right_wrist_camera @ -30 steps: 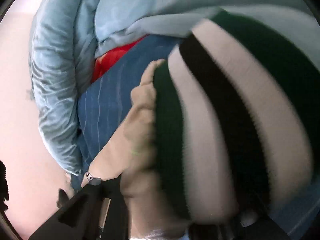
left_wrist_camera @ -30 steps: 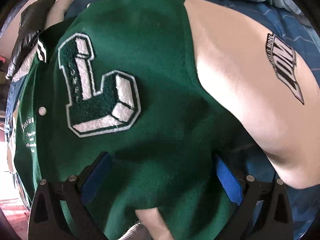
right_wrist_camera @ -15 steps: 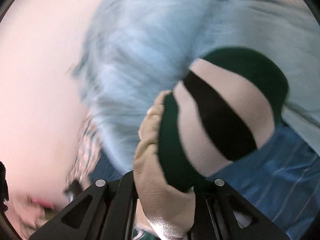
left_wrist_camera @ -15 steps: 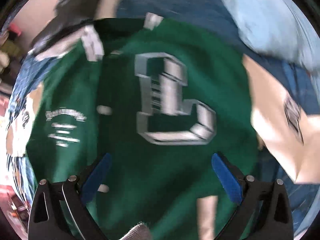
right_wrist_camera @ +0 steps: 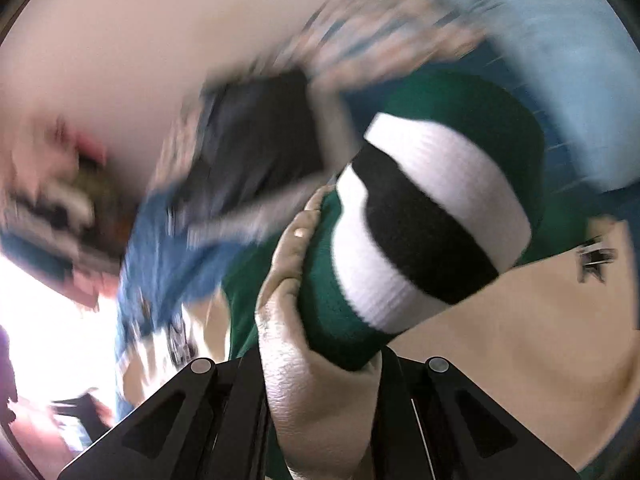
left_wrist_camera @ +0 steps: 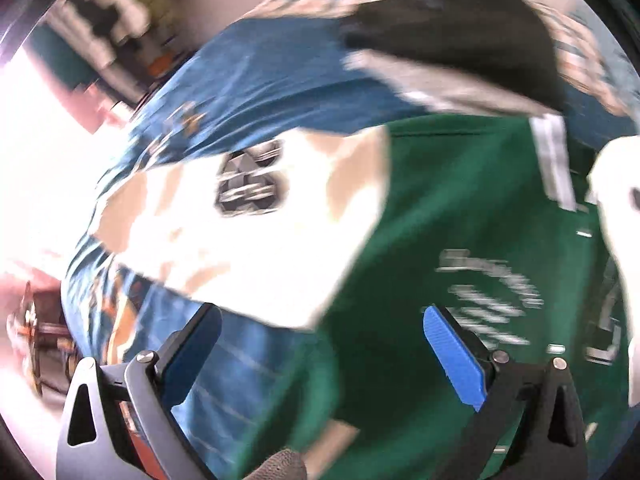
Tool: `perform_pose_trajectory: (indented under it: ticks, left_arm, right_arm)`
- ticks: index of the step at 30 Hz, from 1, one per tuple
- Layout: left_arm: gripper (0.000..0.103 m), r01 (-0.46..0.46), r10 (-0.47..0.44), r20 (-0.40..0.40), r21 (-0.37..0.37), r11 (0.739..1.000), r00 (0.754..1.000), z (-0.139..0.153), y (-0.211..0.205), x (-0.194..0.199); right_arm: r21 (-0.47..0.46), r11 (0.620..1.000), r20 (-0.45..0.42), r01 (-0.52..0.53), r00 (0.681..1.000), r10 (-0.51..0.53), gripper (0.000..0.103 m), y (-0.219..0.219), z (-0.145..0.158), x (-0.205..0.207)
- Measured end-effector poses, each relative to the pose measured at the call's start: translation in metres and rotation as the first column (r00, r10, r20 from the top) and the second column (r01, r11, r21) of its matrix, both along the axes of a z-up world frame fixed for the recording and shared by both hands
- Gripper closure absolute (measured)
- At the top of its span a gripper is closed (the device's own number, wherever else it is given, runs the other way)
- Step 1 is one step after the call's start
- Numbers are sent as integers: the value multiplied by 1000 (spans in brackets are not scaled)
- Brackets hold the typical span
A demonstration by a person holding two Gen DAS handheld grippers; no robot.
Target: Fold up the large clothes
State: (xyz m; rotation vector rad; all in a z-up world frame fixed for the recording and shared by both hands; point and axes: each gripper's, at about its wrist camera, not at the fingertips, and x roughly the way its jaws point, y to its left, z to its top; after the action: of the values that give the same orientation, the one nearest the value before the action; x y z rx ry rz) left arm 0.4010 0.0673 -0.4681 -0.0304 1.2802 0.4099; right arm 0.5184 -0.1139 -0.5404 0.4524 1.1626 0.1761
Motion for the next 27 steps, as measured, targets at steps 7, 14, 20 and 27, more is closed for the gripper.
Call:
perform_pose_trajectory:
  ticks: [7, 14, 20, 27]
  left_arm:
    - [0, -78, 79, -46, 18, 997, 996, -17, 75, -25]
    - [0, -20, 19, -17, -56, 998, 1000, 2, 67, -24]
    - [0, 86, -86, 4, -74, 994, 996, 4, 16, 1]
    - [0, 177, -178, -15, -10, 984, 984, -5, -37, 27]
  right_arm:
    - [-92, 951, -224, -295, 937, 269, 60, 166, -124, -1]
    - [217, 973, -186, -81, 975, 123, 23, 96, -50, -36]
    - [26, 956, -185, 292, 941, -282, 31, -69, -31, -83]
    - [-134, 893, -481, 430, 760, -438, 101, -176, -178, -128]
